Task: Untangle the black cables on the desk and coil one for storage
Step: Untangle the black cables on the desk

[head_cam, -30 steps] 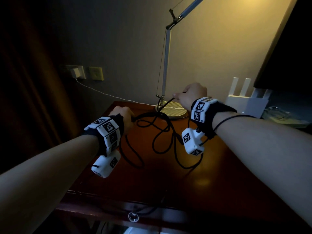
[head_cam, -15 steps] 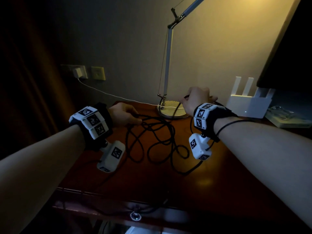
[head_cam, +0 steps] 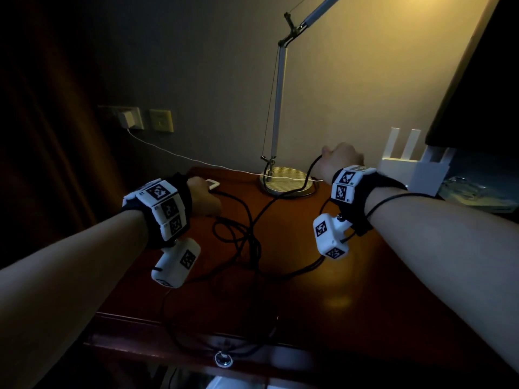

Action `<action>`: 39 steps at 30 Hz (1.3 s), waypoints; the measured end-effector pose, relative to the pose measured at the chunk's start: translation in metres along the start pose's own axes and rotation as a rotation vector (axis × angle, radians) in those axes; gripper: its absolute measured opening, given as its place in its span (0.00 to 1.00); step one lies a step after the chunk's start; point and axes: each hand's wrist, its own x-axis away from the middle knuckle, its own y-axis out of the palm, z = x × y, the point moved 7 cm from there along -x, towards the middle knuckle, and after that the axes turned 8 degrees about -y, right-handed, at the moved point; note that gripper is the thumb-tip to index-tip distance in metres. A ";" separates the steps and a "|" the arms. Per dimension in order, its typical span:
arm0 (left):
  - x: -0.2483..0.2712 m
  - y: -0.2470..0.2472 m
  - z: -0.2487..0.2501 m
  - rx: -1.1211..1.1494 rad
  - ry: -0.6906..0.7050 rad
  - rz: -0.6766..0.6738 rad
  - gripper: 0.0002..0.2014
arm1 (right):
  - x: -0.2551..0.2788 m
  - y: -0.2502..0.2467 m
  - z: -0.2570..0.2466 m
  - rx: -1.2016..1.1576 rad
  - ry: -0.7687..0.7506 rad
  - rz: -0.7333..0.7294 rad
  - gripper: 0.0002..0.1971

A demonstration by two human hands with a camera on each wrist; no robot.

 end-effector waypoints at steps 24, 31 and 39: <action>0.015 -0.004 0.055 0.701 0.181 -0.011 0.07 | 0.013 -0.005 -0.052 -0.089 -0.274 0.174 0.25; 0.020 -0.032 0.049 1.109 0.152 0.056 0.07 | 0.044 0.043 -0.094 -0.175 -0.474 -0.316 0.14; 0.031 -0.057 0.052 1.395 0.332 0.083 0.07 | 0.056 0.098 -0.089 -0.087 -0.444 -0.669 0.15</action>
